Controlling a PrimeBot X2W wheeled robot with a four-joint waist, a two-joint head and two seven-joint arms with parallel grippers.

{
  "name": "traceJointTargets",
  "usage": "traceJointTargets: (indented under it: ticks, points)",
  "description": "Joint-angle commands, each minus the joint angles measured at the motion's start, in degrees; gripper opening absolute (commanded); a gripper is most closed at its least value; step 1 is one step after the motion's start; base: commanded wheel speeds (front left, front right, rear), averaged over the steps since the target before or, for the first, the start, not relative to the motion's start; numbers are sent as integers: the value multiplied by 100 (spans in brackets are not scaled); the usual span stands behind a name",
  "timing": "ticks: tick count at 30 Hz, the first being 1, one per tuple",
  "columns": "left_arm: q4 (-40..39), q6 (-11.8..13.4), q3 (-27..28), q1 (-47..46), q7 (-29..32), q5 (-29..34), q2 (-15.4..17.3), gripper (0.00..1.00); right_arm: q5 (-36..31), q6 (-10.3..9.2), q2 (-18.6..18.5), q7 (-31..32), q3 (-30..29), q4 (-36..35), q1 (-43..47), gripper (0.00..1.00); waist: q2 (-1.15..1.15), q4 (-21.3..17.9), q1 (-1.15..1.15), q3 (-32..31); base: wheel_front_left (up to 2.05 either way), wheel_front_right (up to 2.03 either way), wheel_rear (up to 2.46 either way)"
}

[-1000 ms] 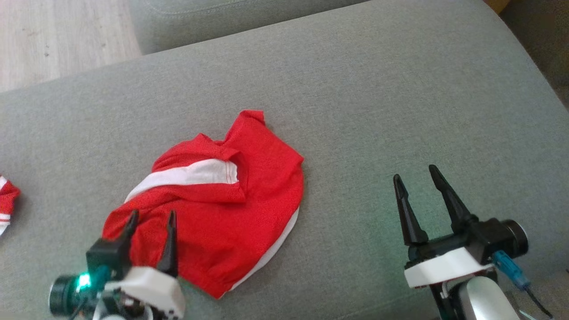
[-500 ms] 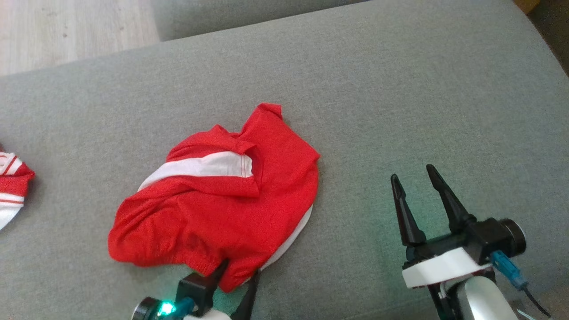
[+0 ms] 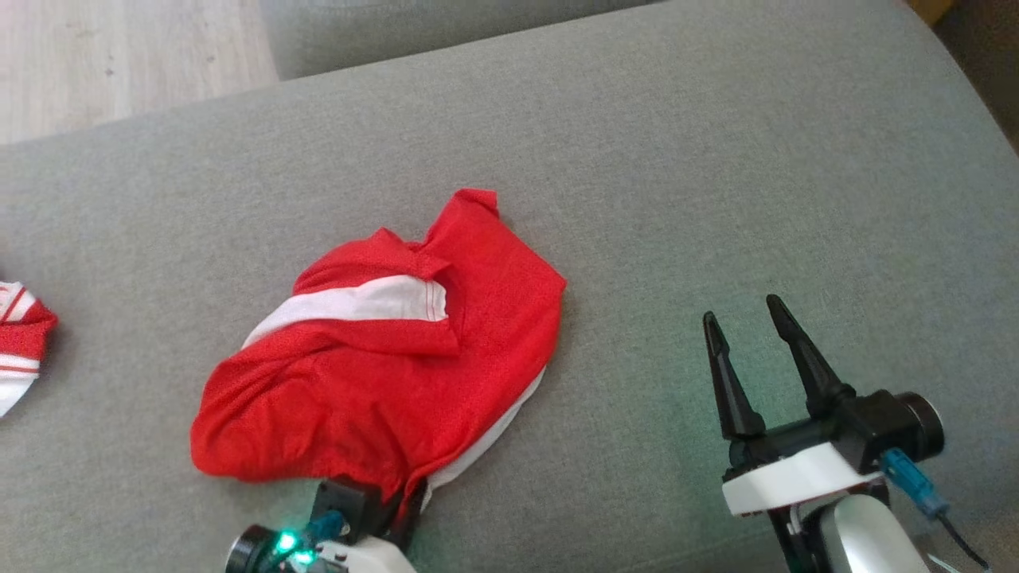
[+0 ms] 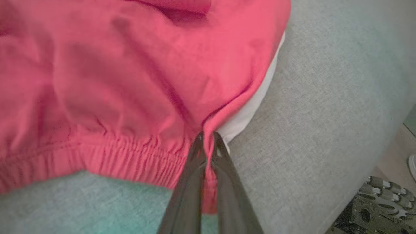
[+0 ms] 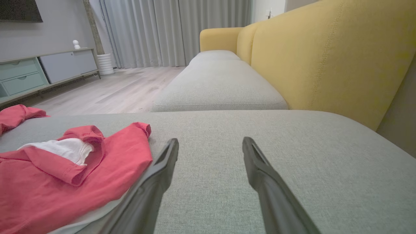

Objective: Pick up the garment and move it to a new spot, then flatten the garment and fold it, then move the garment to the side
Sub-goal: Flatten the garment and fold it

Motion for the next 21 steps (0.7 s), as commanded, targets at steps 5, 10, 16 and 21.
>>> traceJointTargets:
  ticks: [5, 10, 16, 21]
  points:
    - [-404, -54, 266, 405, 127, -353, 481, 0, -7, -4, -27, -37, 87, -167, -52, 100, 0, 137, 0, -110, 0, 0, 0]
    - [-787, 79, 425, 700, 279, -441, 1098, 0, -58, -4, -27, -37, 86, -156, -45, 100, 0, 211, 0, -150, 0, 0, 0]
    - [-1266, 228, 599, 848, 168, -554, 1221, 100, -16, -4, -27, -37, 203, -111, -76, 100, 0, 124, 0, -216, 0, 0, 0]
    - [-1952, 524, 897, 1020, 41, -582, 1520, 100, -5, -4, -27, -37, 203, -101, -40, 100, 0, -67, 0, -282, 0, 0, 0]
